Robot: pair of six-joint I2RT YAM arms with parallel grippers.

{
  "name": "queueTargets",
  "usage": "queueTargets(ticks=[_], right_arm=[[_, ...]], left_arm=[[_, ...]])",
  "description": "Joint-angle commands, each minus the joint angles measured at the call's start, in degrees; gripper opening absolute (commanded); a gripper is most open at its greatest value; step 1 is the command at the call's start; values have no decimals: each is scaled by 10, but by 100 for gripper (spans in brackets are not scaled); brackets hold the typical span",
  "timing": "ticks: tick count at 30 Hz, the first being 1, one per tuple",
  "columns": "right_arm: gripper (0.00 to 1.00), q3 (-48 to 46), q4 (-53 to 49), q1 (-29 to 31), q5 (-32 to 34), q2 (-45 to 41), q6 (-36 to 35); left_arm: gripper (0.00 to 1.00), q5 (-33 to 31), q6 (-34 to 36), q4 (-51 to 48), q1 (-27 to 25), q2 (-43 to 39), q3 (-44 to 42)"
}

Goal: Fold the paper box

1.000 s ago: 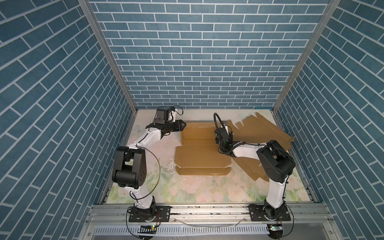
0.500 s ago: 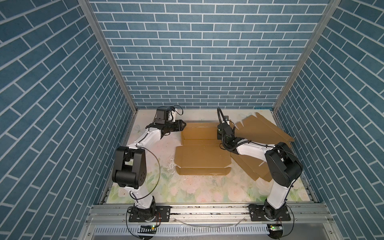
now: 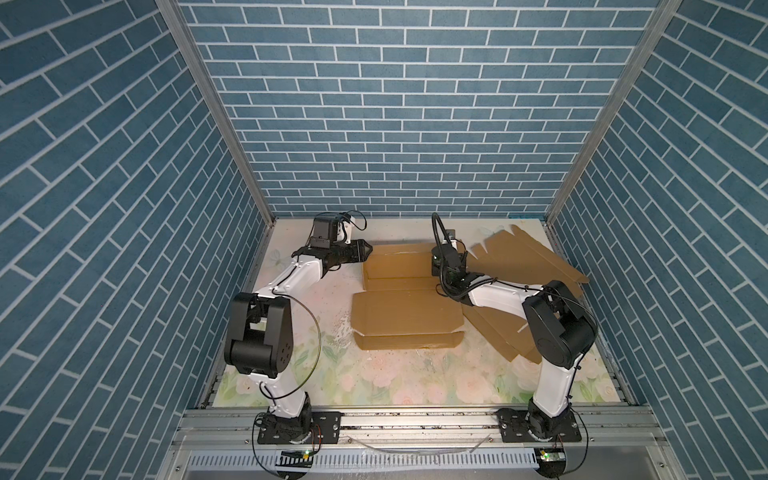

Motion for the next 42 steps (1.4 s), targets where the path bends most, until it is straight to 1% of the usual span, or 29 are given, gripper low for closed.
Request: queueTargets(ticks=[1,3,8,14,16,20,23,26,29,32,34,35,39,42], right_arm=[[0,-5,-12,-3,13,4,5],[0,-10,-14,-3,6,-4,13],[0,-14,-45,-7,-19,-29,53],[0,2,-107,-16,-58,-53,111],[0,16,-144,-21,-73,-57,145],[0,38,-226,-38,-123,-66,234],[0,50,-285,-63,-191,-71,315],[0,58,-338,-88,-262,-75,374],[0,41,-347,-101,-323,-92,416],[0,19,-347,-105,-371,-111,449],[0,0,-346,-106,-387,-128,475],[0,-12,-343,-106,-413,-138,491],[0,-52,-337,-105,-455,-176,570],[0,-93,-335,-98,-467,-201,630]], left_arm=[[62,-10,2,-70,-1,5,-7],[67,-10,-9,-68,0,-13,-3],[75,-12,-27,-83,12,-75,22],[78,-28,-25,-125,18,-138,49],[78,-27,-30,-129,18,-157,49],[77,-32,-29,-146,18,-191,51],[77,-40,-17,-172,18,-206,60],[78,-48,-6,-191,18,-213,69],[77,-55,-1,-200,21,-218,74],[77,-55,-8,-202,29,-217,76],[77,-56,-12,-202,35,-217,79],[77,-57,-14,-201,39,-219,80],[77,-55,-16,-203,43,-216,84],[77,-57,-20,-195,44,-213,73]])
